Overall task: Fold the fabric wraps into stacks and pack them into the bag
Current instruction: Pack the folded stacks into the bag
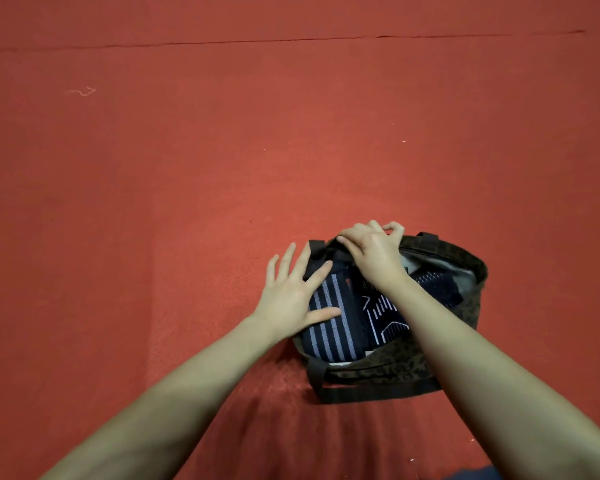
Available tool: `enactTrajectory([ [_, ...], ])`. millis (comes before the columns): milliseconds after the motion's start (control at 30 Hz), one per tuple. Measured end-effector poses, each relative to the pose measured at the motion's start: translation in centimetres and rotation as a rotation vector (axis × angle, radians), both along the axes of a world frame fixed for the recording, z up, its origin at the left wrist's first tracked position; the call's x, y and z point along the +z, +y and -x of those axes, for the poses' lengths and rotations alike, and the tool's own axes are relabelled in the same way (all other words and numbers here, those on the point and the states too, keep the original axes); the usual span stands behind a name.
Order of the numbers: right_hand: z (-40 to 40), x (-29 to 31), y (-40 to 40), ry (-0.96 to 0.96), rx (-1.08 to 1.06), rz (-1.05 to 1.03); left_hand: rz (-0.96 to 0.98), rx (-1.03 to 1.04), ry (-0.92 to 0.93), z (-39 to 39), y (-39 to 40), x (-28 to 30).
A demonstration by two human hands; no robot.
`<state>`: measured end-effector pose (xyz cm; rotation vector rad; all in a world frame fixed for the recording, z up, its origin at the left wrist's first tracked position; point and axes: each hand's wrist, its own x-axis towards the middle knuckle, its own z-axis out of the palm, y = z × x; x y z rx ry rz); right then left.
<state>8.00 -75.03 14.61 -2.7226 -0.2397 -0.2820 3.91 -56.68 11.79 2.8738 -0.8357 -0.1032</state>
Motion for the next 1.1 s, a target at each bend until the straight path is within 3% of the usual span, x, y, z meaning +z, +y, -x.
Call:
enactTrajectory([
  [100,0.2,0.3,-0.6,-0.141,-0.024,-0.003,-0.062,0.035,0.074,-0.4,-1.4,0.1],
  [267,1.0,0.3,-1.3,-0.180,-0.050,-0.004,-0.184,0.057,0.056,-1.7,-2.3,0.7],
  [367,1.5,0.0,-1.6,-0.155,-0.078,-0.029,0.014,0.018,-0.014,-0.6,-1.6,1.0],
  [467,2.0,-0.1,-1.7,-0.135,-0.094,-0.044,0.369,0.243,0.052,1.5,-0.3,1.1],
  [500,2.2,-0.1,-1.6,-0.125,-0.101,-0.051,0.388,0.361,0.104,2.1,0.1,1.1],
  [567,2.6,-0.2,-1.4,-0.118,-0.104,-0.045,0.235,0.491,0.121,2.6,0.8,0.9],
  [667,3.1,-0.2,-1.2,-0.122,-0.109,-0.033,0.084,0.482,0.125,2.9,1.1,0.9],
  [833,3.7,0.2,-1.3,-0.133,-0.114,-0.015,0.138,0.505,0.111,3.2,0.8,1.3],
  [967,3.6,0.7,-1.0,-0.144,-0.127,-0.031,0.352,0.470,0.072,3.2,1.3,2.9],
  [1100,3.5,0.8,-0.4,-0.148,-0.150,-0.030,0.319,0.408,0.077,2.4,2.1,3.9],
])
